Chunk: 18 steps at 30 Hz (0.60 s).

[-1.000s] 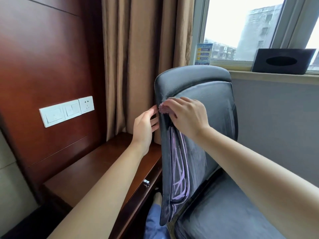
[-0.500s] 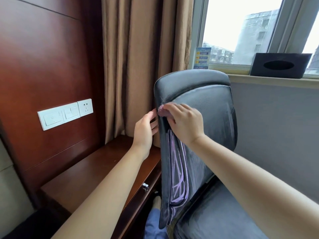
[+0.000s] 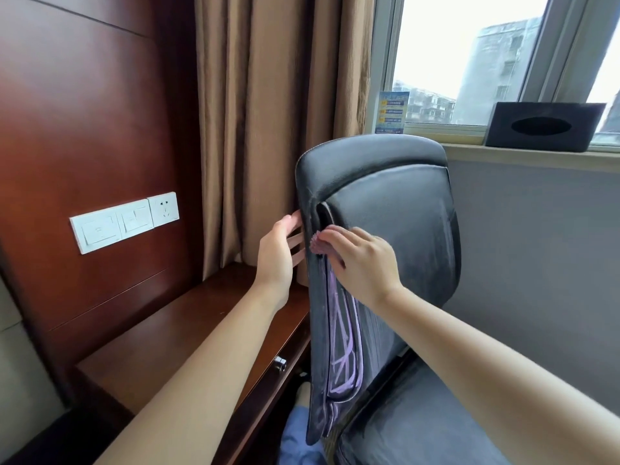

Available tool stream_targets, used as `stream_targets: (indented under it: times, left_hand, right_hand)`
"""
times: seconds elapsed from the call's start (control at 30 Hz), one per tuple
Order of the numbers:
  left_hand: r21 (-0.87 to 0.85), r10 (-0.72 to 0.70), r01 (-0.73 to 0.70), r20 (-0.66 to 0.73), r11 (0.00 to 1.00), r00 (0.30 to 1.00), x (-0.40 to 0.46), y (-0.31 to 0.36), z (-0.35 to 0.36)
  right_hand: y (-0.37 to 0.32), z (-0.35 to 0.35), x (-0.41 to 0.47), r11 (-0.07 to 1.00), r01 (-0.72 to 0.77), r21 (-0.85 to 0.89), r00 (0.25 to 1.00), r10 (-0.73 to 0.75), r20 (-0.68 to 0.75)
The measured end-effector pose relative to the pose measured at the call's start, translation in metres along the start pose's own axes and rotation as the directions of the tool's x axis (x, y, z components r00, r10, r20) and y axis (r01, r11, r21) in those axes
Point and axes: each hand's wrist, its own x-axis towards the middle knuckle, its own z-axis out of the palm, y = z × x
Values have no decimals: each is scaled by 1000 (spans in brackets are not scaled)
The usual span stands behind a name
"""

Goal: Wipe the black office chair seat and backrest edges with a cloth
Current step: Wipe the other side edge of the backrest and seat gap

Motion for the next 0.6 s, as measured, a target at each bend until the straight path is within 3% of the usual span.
stream_targets:
  times: [0.2,0.5,0.6]
  left_hand:
    - [-41,19,-18,8,999,1000,-4,-2,3]
    - [-29,7,-7,6,1000,1000,-7,-1,1]
    - [-55,16,-15,10,998,1000,-8,-2,3]
  right_hand:
    - [5,-11,51,987,-135,88,991,135,12]
    - [5,-6,14,994,101,44,992,-104,65]
    - [10,-7,46,1000,26,8,1000,-26,3]
